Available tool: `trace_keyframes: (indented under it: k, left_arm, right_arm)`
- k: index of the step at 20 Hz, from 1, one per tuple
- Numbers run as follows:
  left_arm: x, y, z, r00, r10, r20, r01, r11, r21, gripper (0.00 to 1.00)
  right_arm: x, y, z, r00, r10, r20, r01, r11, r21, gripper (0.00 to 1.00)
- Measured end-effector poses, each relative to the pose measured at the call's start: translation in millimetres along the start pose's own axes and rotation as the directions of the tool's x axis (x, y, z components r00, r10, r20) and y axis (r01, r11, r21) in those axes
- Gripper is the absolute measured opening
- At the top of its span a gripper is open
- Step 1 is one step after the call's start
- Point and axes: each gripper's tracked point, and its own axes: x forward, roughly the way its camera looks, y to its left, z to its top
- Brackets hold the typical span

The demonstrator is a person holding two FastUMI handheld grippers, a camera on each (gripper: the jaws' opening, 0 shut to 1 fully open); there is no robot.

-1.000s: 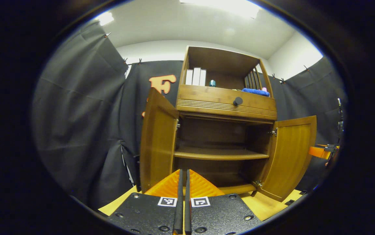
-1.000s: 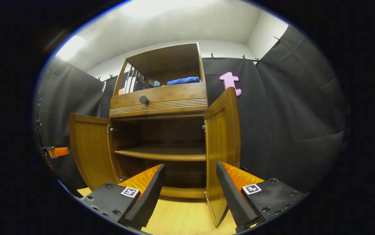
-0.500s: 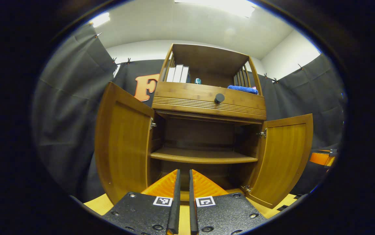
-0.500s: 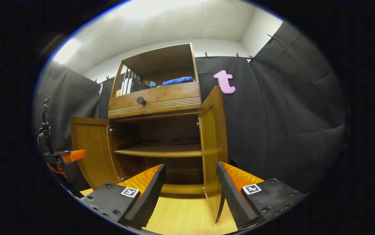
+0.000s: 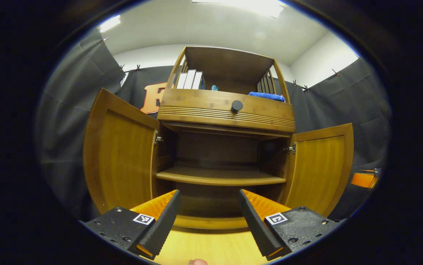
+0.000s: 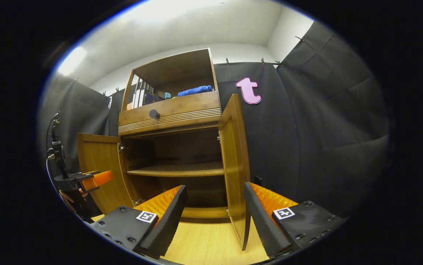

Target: Open the right door of the double-door shoe cabinet with the right hand, and open the left door with the left hand.

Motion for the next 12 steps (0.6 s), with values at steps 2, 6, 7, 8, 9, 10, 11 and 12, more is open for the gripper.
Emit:
trace_keyframes:
  k: [2, 6, 7, 8, 9, 10, 11, 12]
  left_arm:
    - [4, -1, 5, 1.0, 0.006, 0.02, -0.006, 1.0, -0.005, 0.92]
    - [7, 2, 9, 0.999, 0.023, 0.041, -0.023, 1.0, -0.004, 0.95]
    - [7, 3, 9, 0.999, 0.025, 0.042, -0.025, 1.0, 0.003, 0.92]
    - [8, 3, 11, 0.999, 0.028, 0.047, -0.028, 1.0, 0.014, 0.92]
    - [8, 2, 13, 0.998, 0.027, 0.052, -0.029, 0.999, 0.03, 0.92]
    - [8, 0, 13, 0.998, 0.02, 0.057, -0.023, 0.999, 0.045, 0.92]
    - [7, -2, 14, 0.998, 0.018, 0.067, -0.022, 0.998, 0.054, 0.92]
    - [7, -3, 18, 0.997, 0.016, 0.076, -0.02, 0.998, 0.059, 0.92]
  right_arm:
    - [2, -2, -2, 1.0, -0.002, -0.006, 0.002, 1.0, 0.009, 0.99]
    - [6, -4, -5, 1.0, -0.003, -0.018, 0.004, 1.0, 0.016, 0.98]
    - [7, -6, -4, 1.0, -0.006, -0.017, 0.006, 1.0, 0.014, 0.97]
    - [8, -6, -3, 1.0, -0.007, -0.016, 0.007, 1.0, 0.012, 0.96]
    - [10, -7, -2, 1.0, -0.007, -0.016, 0.007, 1.0, 0.011, 0.96]
    - [10, -7, -2, 1.0, -0.006, -0.015, 0.006, 1.0, 0.012, 0.96]
    - [10, -6, -2, 1.0, -0.005, -0.012, 0.005, 1.0, 0.013, 0.96]
    - [11, -6, -1, 1.0, -0.004, -0.008, 0.004, 1.0, 0.013, 0.96]
